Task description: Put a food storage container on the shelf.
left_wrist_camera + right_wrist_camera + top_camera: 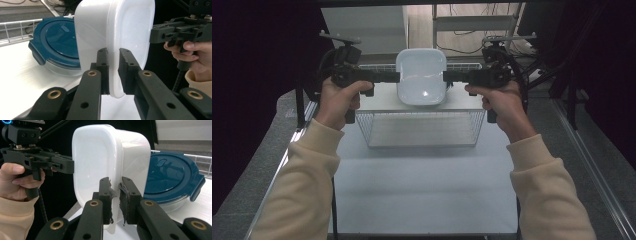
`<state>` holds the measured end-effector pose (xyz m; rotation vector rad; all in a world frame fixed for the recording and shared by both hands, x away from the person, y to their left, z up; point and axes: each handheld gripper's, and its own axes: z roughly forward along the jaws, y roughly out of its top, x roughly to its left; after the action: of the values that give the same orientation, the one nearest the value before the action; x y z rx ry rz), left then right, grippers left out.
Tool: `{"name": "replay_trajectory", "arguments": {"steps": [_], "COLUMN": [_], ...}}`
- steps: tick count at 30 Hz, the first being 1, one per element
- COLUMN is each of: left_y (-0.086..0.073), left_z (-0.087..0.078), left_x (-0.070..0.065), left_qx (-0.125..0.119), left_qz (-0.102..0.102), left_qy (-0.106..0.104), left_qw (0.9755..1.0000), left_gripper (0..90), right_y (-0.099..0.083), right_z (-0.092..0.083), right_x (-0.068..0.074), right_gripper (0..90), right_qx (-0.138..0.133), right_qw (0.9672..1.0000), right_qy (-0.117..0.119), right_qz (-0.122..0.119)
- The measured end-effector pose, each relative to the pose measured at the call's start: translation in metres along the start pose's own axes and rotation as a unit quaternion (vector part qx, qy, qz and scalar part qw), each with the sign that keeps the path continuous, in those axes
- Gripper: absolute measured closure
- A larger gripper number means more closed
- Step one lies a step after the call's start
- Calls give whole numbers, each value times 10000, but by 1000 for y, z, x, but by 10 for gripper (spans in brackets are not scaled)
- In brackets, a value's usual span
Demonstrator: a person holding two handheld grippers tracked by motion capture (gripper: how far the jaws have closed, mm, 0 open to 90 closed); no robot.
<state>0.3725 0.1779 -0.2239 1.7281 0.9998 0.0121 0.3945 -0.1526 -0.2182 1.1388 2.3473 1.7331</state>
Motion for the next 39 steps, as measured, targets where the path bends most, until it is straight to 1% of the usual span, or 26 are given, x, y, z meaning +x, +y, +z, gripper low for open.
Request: {"name": "replay_trajectory", "arguments": {"steps": [5, 10, 14, 15, 18, 19, 21, 24, 26, 28, 29, 32, 33, 34, 36, 37, 38, 39], "left_y": [8, 14, 20, 22, 26, 27, 30, 34, 37, 40, 41, 43, 43, 44, 44, 43, 43, 42], "left_z": [8, 14, 20, 23, 30, 31, 33, 37, 40, 41, 43, 47, 49, 50, 53, 54, 55, 56], "left_x": [9, 17, 27, 32, 40, 42, 45, 50, 55, 60, 64, 74, 79, 82, 89, 92, 95, 97], "left_qx": [41, 82, 124, 126, 189, 140, 88, 84, 93, 114, 143, 135, 126, 126, 109, 87, 65, 47], "left_qz": [-122, -175, -302, -389, -535, -602, -650, -744, -895, -994, -1112, -1334, -1449, -1529, -1674, -1750, -1787, -1848], "left_qy": [-131, -93, -79, -74, -63, -109, -116, -125, -196, -255, -270, -439, -494, -535, -624, -680, -715, -776], "left_qw": [9998, 9998, 9994, 9991, 9984, 9980, 9978, 9971, 9958, 9947, 9933, 9900, 9881, 9867, 9839, 9822, 9813, 9797], "left_gripper": [797, 797, 796, 796, 795, 793, 795, 793, 787, 779, 775, 759, 753, 745, 731, 726, 723, 722], "right_y": [9, 15, 23, 24, 29, 30, 33, 37, 41, 45, 46, 50, 50, 50, 49, 49, 49, 49], "right_z": [0, 5, 14, 16, 23, 26, 28, 32, 34, 38, 39, 45, 47, 50, 54, 56, 57, 57], "right_x": [-7, -16, -27, -29, -38, -42, -47, -52, -56, -62, -63, -71, -74, -78, -84, -87, -89, -90], "right_gripper": [795, 795, 795, 794, 792, 789, 789, 783, 773, 762, 757, 738, 733, 726, 718, 715, 713, 709], "right_qx": [31, 93, 172, 193, 298, 343, 360, 381, 432, 475, 489, 544, 547, 573, 545, 525, 521, 515], "right_qw": [9999, 9998, 9994, 9992, 9982, 9977, 9967, 9958, 9945, 9927, 9921, 9888, 9880, 9861, 9842, 9823, 9811, 9801], "right_qy": [13, -4, -19, -24, -67, -71, -55, -90, -115, -105, -101, -76, -68, -53, -19, 19, 46, 72], "right_qz": [115, 195, 314, 341, 519, 588, 730, 822, 944, 1103, 1149, 1387, 1445, 1558, 1687, 1798, 1863, 1917]}}
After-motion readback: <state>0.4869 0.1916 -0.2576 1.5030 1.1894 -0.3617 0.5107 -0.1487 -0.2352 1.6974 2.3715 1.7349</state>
